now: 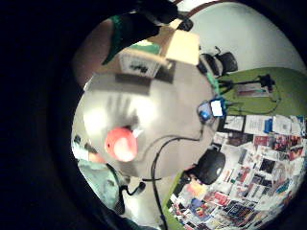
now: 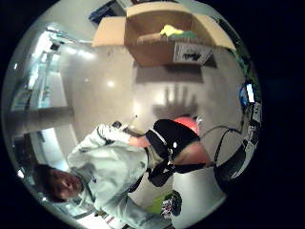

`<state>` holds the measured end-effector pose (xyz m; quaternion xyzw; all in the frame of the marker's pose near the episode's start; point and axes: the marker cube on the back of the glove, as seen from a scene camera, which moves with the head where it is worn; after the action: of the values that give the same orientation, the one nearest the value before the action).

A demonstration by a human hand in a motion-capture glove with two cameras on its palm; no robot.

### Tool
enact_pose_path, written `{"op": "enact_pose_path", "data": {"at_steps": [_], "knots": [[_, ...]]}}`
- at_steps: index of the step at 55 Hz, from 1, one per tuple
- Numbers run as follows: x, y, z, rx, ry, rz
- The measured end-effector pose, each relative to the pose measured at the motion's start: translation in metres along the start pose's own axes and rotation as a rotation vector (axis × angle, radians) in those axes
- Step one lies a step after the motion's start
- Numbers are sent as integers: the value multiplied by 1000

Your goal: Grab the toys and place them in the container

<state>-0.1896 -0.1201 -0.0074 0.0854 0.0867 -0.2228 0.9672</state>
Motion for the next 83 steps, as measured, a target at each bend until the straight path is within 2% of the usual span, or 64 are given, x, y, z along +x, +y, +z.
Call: {"op": "enact_pose_path", "data": {"at_steps": [2, 6, 18, 22, 38, 45, 57, 61, 70, 73, 79, 83], "knots": [[5, 9, 24, -37, 31, -45], [-14, 36, 66, -131, -65, -169], [-86, 94, 192, -356, -131, -163], [-100, 103, 209, -343, -138, -155], [-135, 110, 219, -167, -201, -167], [-126, 100, 214, -113, -235, -172], [-127, 91, 191, -230, -255, -214], [-122, 88, 163, -230, -268, -267], [-63, 49, 78, -159, -316, -385], [-45, 31, 52, -102, -239, -327], [-11, -10, 4, 58, 57, -80], [-33, -12, -32, 96, -12, -51]]}}
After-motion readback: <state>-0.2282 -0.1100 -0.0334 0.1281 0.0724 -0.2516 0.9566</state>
